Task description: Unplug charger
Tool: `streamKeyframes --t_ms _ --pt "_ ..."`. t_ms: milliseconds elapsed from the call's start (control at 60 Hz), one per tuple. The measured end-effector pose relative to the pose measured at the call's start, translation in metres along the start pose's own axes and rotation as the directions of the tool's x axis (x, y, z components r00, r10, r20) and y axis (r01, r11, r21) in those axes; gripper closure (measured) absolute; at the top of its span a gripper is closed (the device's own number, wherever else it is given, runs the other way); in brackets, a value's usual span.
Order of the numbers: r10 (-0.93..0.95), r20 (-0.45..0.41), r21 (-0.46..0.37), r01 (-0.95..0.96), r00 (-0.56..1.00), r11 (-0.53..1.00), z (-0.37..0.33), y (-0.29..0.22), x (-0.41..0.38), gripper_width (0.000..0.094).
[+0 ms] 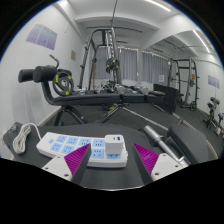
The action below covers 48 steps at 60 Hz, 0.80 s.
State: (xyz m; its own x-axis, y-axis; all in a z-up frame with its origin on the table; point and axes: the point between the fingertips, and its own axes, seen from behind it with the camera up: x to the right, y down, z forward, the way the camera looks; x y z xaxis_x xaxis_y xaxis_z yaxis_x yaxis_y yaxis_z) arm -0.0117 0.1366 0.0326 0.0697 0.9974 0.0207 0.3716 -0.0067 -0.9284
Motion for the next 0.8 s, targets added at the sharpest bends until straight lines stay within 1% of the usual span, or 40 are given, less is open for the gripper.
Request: streamKeyframes --t_ms 83,117,133,267,333,467,550,600,633,650,683,700,733,783,800 --pt "-0.006 0.001 -0.005 0.006 1.000 1.000 0.025 -0.001 0.000 0.0081" --pt "-0.009 0.006 -0.055 0.010 1.000 0.998 0.030 0.009 -0.003 0.0079" --pt "-0.007 0.013 -0.064 0.008 1.000 0.998 0.030 0.010 -0.004 0.0084" --pt "0.046 0.034 -0.063 -0.044 0.998 0.997 0.028 0.009 0.000 0.0070" --pt "0.053 0.025 -0.083 -0.051 0.998 0.995 0.031 0.014 0.002 0.0073" --pt "0.043 0.005 -0.072 -0.043 0.999 0.996 0.030 0.012 0.004 0.0069" --pt "0.024 -0.012 -0.076 -0.025 1.000 0.997 0.031 0.012 0.003 0.0081" --pt "0.008 -0.012 -0.074 -0.009 1.000 0.997 0.030 0.011 0.002 0.0111" --pt "-0.002 -0.006 -0.071 0.002 1.000 0.997 0.029 0.008 0.003 0.0156" --pt "-0.008 -0.007 -0.067 0.007 1.000 0.998 0.029 0.007 0.003 0.0202" --pt "-0.016 -0.020 -0.060 0.015 1.000 0.998 0.028 0.004 0.005 0.0486" --pt "-0.022 -0.041 -0.056 0.019 0.999 0.998 0.027 0.003 0.010 0.0627" --pt "-0.016 -0.045 -0.059 0.013 0.999 0.998 0.027 0.003 0.007 0.0637" --pt "-0.058 -0.042 -0.070 0.054 0.997 0.996 0.029 0.002 0.005 0.0653" --pt "-0.054 -0.037 -0.070 0.052 0.998 0.996 0.029 0.001 0.004 0.0683"
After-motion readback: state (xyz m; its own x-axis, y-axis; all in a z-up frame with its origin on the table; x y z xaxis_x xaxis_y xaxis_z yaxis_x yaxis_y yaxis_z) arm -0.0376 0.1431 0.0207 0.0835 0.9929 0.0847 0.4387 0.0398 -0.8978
